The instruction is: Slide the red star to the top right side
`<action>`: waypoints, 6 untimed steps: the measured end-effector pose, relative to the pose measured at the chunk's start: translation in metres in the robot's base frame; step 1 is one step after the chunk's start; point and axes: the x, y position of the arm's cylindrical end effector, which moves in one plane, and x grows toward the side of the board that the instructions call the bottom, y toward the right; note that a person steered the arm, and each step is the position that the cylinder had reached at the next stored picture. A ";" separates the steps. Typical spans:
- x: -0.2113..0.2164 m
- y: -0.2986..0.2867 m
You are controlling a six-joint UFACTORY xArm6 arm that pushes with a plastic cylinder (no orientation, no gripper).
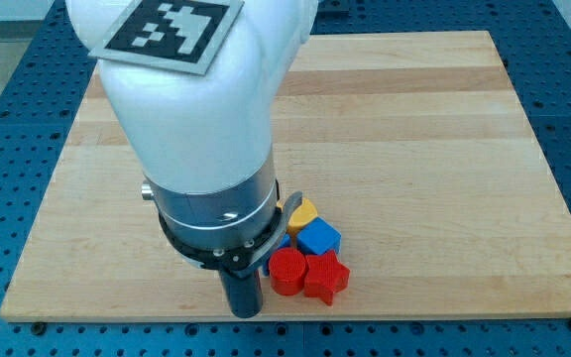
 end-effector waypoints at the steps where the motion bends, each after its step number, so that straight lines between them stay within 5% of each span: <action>1: 0.000 0.025; 4: 0.000 0.112; 6: -0.035 0.114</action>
